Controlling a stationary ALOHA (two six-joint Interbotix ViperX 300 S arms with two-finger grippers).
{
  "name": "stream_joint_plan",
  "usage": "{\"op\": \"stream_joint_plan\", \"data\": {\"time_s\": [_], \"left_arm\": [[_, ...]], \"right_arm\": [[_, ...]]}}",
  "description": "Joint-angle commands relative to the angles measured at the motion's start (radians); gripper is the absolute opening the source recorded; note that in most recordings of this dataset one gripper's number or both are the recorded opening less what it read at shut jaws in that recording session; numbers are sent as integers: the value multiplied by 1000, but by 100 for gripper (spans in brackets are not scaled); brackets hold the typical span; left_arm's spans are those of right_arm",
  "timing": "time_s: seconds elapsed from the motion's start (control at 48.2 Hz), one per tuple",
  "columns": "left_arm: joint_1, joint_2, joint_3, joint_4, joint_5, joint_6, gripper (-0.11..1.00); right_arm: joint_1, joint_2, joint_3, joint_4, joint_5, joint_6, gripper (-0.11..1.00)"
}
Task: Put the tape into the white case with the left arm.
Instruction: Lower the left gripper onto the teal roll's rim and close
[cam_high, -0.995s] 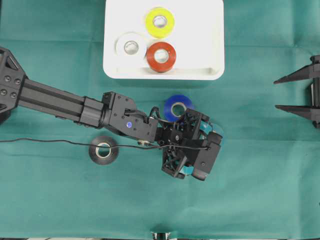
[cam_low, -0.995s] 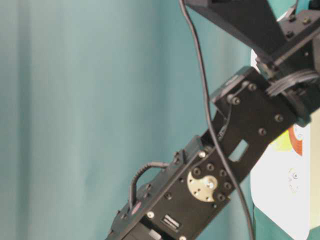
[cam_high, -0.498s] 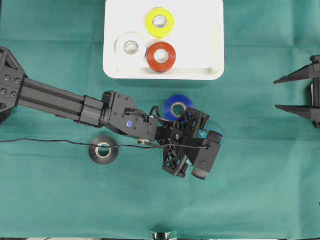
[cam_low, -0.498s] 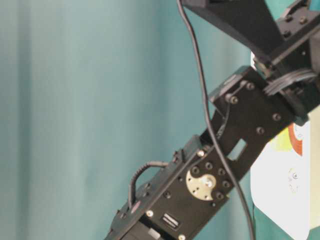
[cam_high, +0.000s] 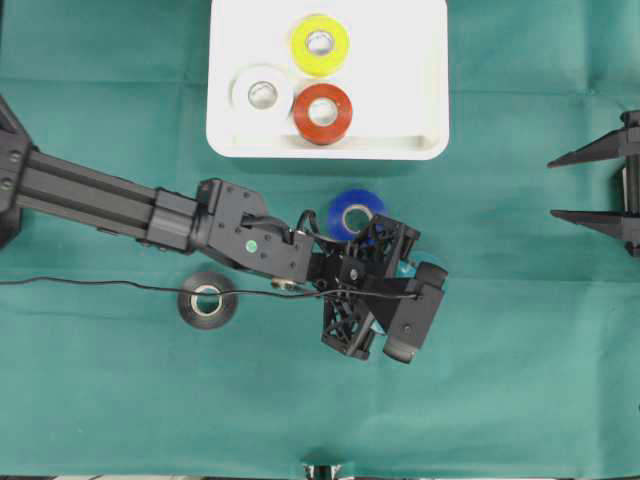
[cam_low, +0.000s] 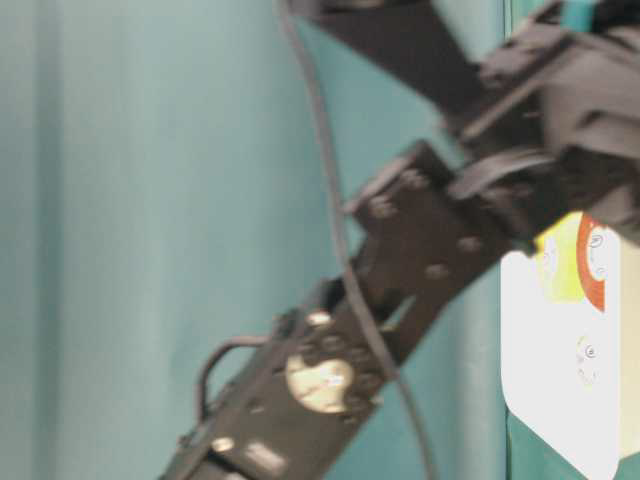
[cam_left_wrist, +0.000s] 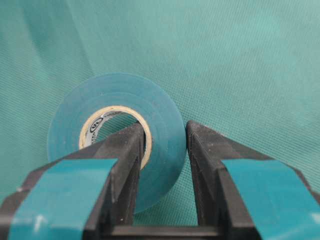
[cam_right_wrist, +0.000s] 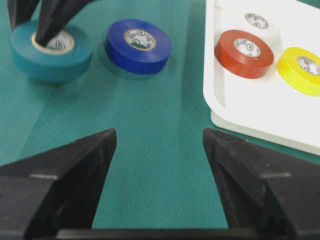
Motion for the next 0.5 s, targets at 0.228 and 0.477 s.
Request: {"op": "stream_joint_plan", "data": {"time_s": [0.228,0.477], "left_arm": [[-2,-104,-15,0,41,-2,25],[5,-112,-6,2,43,3,25]], "right_arm": [[-2,6,-8,-2,-6,0,97],[-2,6,-8,-2,-5,0,97]]}}
